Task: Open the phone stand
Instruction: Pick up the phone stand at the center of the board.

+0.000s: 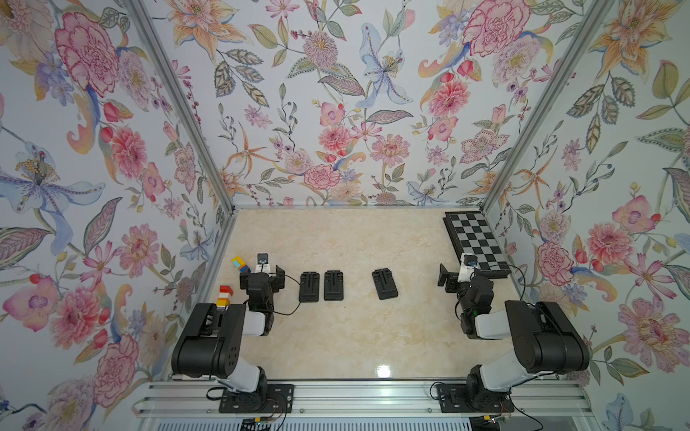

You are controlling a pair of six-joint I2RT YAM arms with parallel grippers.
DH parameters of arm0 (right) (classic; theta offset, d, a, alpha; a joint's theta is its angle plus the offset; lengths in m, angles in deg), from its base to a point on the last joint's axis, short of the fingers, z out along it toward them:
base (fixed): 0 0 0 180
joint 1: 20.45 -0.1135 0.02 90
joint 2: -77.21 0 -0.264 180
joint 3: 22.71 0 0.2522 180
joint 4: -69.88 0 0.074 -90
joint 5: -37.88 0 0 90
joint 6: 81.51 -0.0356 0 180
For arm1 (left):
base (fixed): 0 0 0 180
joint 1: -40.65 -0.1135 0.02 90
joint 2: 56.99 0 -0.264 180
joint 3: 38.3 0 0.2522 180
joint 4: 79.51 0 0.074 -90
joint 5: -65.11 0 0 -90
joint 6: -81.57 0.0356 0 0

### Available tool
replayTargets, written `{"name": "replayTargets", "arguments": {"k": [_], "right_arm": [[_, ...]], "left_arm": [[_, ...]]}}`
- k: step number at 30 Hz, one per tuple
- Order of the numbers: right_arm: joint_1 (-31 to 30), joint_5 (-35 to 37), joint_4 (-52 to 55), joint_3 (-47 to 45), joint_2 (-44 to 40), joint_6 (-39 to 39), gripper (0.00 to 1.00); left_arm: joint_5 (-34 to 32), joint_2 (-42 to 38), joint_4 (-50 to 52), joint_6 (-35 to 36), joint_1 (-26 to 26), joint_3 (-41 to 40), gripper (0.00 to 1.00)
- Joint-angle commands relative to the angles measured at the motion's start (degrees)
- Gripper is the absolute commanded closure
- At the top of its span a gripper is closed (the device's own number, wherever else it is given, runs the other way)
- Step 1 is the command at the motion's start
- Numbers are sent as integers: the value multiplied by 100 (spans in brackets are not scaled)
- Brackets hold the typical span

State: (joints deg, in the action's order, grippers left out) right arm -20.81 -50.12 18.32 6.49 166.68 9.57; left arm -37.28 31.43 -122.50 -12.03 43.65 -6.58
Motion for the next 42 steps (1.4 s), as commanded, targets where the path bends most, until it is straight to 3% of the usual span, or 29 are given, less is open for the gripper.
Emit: {"name": "replayTargets", "arguments": {"k": [1, 4, 8, 13, 20, 24, 29, 33, 42], "right_arm": [[-22, 59, -3, 78, -61, -29, 0], [-53, 175, -16, 55, -64, 10, 0], [-372, 862, 172, 108, -236, 166, 0], [-745, 1457, 980, 383, -718, 480, 0], [-1941, 2156, 2784, 1252, -1435, 1123, 0], [-2483, 2175, 4421, 2167, -1539, 612, 0], [-2814, 2284, 6785, 3617, -1090, -691, 0], [-2854, 1603, 8509, 4784, -363, -1373, 0], [-3251, 642, 10294, 5951, 831, -2208, 0]], "left_arm": [[36, -1, -111, 75, 42, -27, 2], [36, -15, -110, 74, 41, -30, 2], [265, -108, 40, 189, 38, 69, 2], [391, -714, 1657, 271, 67, 712, 2], [348, -1607, 3009, -114, 279, 1193, 2], [307, -1830, 3953, -325, 686, 1614, 1], [328, -2162, 4763, -552, 1214, 1946, 2], [180, -2218, 5939, -980, 1476, 2463, 1], [271, -2570, 6752, -1690, 2064, 2454, 2]]}}
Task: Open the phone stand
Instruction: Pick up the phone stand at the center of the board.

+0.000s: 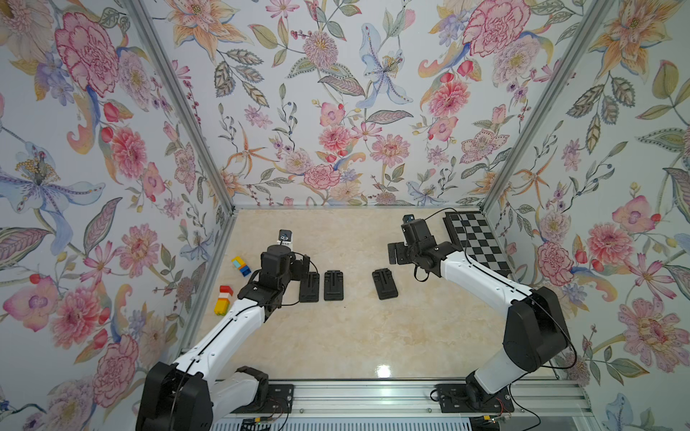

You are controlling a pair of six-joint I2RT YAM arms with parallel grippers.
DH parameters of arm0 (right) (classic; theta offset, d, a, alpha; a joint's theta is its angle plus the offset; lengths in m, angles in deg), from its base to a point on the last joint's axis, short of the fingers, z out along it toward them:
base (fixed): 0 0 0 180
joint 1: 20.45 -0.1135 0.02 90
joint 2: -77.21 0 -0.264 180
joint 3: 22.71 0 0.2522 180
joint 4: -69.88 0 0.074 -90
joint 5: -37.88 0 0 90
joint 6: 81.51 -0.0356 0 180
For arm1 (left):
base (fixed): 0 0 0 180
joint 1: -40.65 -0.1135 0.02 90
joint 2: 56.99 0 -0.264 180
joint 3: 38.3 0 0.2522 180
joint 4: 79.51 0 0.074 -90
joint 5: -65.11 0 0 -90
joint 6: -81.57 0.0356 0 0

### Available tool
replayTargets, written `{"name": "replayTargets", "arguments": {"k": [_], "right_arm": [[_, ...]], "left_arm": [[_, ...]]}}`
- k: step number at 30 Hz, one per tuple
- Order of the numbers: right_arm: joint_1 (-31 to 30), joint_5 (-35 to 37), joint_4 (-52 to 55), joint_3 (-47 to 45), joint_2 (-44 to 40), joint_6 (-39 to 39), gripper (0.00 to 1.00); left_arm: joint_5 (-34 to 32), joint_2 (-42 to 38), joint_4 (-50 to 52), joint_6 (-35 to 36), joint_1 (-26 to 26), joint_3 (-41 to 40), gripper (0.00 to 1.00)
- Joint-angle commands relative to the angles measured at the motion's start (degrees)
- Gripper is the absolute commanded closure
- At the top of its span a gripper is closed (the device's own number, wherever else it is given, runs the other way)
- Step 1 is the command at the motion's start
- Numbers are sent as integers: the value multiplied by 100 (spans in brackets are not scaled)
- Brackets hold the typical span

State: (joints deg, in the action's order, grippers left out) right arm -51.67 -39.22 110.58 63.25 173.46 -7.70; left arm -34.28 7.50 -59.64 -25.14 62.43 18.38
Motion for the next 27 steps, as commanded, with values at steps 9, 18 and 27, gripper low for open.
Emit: {"name": "replayTargets", "arguments": {"k": [9, 18, 27], "right_arm": [[-442, -1081, 1563, 681, 953, -792, 28], [-455, -1085, 1664, 886, 1406, -714, 52], [-446, -892, 1828, 1222, 1821, -617, 58]], "left_arm": [[-270, 19, 794, -698, 905, -20, 2], [-346, 159, 812, -860, 1099, -17, 2], [-369, 371, 809, -913, 1157, 51, 2]]}}
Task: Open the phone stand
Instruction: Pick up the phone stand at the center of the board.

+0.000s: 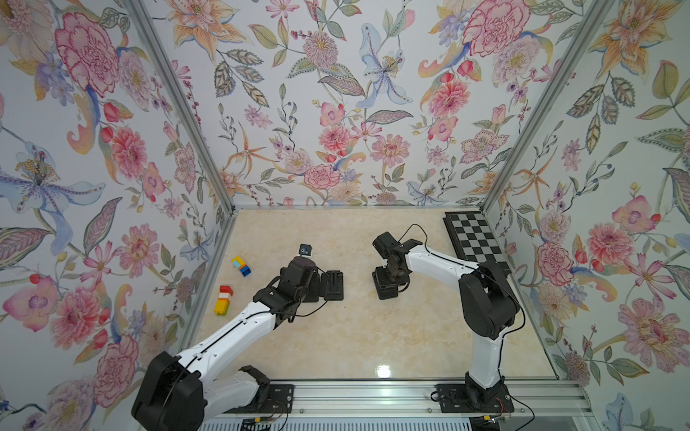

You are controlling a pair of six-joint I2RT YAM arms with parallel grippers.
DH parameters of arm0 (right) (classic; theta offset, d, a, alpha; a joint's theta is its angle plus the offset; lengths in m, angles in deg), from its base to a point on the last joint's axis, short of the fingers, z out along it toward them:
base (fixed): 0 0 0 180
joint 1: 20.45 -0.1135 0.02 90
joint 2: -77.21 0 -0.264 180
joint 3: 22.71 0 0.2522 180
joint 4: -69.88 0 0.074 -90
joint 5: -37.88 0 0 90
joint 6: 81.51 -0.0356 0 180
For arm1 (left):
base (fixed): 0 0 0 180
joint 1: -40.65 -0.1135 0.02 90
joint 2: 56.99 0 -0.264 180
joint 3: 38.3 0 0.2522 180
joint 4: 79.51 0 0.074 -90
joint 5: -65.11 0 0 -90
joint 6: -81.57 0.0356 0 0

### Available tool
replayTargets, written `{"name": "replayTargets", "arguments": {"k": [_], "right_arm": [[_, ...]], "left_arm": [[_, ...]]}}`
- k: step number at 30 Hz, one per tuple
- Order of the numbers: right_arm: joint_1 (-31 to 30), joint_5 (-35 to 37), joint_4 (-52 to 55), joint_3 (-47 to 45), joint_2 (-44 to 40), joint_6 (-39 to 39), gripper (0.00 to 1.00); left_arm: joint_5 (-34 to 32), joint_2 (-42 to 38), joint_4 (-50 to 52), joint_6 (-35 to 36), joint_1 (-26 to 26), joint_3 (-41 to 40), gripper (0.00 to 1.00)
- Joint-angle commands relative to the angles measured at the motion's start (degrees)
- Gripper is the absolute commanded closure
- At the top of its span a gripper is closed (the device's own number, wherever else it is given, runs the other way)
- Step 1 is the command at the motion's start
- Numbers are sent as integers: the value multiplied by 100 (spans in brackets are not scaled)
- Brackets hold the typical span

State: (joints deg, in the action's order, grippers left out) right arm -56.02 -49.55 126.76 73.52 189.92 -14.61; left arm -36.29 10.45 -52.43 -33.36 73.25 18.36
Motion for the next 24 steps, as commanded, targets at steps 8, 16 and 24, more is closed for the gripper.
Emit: {"name": "replayTargets", "arguments": {"k": [8, 16, 24], "right_arm": [[-7, 278, 287, 368, 446, 134, 68], [-20, 315, 288, 288, 560, 138, 88], [79, 260, 355, 488, 375, 344, 96]], "left_arm": [[-122, 97, 80, -56, 75, 62, 1], [-68, 147, 83, 1, 80, 83, 2], [46, 320, 83, 23, 71, 315, 2]]}}
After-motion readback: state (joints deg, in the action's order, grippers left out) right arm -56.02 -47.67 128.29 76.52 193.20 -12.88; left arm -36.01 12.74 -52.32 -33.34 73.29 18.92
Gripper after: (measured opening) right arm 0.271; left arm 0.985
